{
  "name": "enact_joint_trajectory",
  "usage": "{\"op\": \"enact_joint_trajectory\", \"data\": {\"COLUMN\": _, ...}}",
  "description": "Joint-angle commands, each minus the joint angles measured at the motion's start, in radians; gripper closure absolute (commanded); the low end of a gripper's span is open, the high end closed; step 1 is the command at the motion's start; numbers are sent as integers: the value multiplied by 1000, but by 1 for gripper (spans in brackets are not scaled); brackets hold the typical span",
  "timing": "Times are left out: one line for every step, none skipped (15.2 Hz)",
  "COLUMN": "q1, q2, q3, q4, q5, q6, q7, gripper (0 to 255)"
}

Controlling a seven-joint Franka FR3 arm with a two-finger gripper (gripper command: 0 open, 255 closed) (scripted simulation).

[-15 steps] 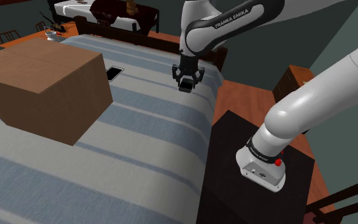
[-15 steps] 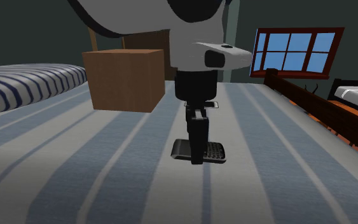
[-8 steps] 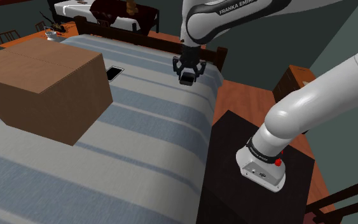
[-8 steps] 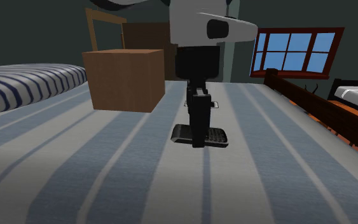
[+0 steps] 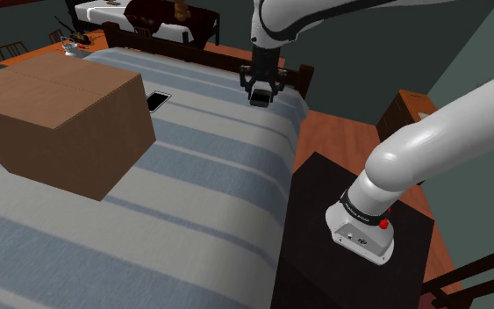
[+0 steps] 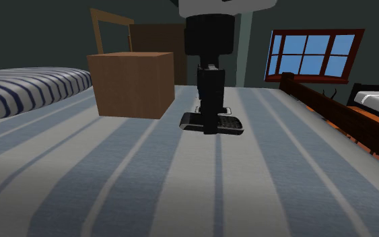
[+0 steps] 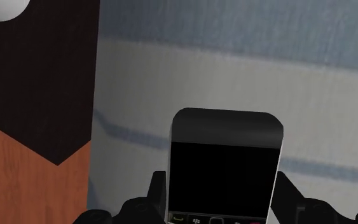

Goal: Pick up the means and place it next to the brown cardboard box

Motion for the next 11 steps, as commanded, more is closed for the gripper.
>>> {"op": "enact_joint_trajectory", "data": {"q1": 0, "q2": -9, "q3": -3, "q4": 20, "q5": 0, "q6": -29, "q7": -3, "gripper": 255}}
{"op": "enact_joint_trajectory", "data": {"q1": -1, "q2": -12, "q3": -4, "q4": 30, "q5": 0, "q6": -43, "q7": -4, "gripper": 255}}
{"op": "enact_joint_trajectory", "data": {"q1": -1, "q2": -15, "q3": -6, "q4": 41, "q5": 0, "q6": -57, "q7": -5, "gripper": 255}}
{"op": "enact_joint_trajectory", "data": {"q1": -1, "q2": -18, "q3": -7, "q4": 52, "q5": 0, "q6": -71, "q7": -6, "gripper": 255}}
{"op": "enact_joint_trajectory", "data": {"q1": -1, "q2": -21, "q3": -8, "q4": 64, "q5": 0, "q6": -85, "q7": -6, "gripper": 255}}
{"op": "enact_joint_trajectory", "data": {"q1": -1, "q2": -23, "q3": -9, "q4": 75, "q5": 0, "q6": -98, "q7": -7, "gripper": 255}}
{"op": "enact_joint_trajectory", "data": {"q1": -1, "q2": -25, "q3": -10, "q4": 87, "q5": 0, "q6": -112, "q7": -8, "gripper": 255}}
{"op": "enact_joint_trajectory", "data": {"q1": -2, "q2": -27, "q3": -11, "q4": 99, "q5": 0, "q6": -126, "q7": -9, "gripper": 255}}
{"op": "enact_joint_trajectory", "data": {"q1": -2, "q2": -29, "q3": -12, "q4": 111, "q5": -1, "q6": -140, "q7": -9, "gripper": 255}}
{"op": "enact_joint_trajectory", "data": {"q1": -2, "q2": -30, "q3": -13, "q4": 123, "q5": -1, "q6": -153, "q7": -10, "gripper": 255}}
{"op": "enact_joint_trajectory", "data": {"q1": -3, "q2": -31, "q3": -14, "q4": 136, "q5": -1, "q6": -167, "q7": -10, "gripper": 255}}
